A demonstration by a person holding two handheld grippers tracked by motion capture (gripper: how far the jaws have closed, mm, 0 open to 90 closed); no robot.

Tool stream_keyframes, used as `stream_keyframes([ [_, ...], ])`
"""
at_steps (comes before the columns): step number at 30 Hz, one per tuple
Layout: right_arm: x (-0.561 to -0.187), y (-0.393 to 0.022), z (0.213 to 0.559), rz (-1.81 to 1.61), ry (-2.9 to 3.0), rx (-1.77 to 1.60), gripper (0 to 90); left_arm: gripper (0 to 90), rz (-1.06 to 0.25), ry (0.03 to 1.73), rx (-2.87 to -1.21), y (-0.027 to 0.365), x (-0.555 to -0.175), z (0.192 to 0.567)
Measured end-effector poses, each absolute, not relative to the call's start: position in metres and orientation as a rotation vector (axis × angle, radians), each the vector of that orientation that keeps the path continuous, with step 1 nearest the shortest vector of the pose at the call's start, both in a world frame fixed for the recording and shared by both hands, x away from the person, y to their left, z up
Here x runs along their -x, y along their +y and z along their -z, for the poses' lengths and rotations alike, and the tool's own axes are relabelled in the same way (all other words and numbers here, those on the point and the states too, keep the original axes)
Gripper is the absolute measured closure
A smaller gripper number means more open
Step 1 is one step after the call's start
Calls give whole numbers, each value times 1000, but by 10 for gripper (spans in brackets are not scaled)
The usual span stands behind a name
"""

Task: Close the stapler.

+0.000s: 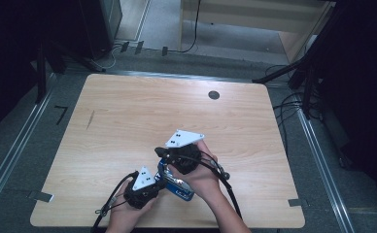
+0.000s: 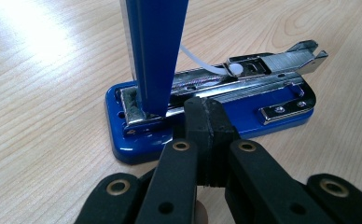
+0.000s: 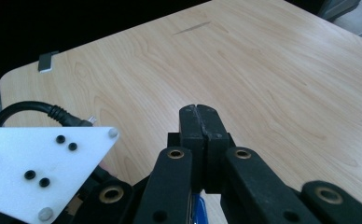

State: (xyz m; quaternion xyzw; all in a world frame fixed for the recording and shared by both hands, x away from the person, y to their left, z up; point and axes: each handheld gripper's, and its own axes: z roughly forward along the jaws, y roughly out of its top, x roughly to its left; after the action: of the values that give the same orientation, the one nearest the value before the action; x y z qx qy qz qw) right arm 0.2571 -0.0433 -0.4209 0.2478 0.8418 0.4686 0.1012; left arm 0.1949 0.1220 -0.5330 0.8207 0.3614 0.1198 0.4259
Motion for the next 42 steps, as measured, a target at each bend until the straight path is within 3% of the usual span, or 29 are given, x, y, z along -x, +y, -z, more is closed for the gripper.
stream_keyframes([
  [42,-228,-92,455,-1371,2472,-784,900,900,-292,904,-2056,123,-195,533],
])
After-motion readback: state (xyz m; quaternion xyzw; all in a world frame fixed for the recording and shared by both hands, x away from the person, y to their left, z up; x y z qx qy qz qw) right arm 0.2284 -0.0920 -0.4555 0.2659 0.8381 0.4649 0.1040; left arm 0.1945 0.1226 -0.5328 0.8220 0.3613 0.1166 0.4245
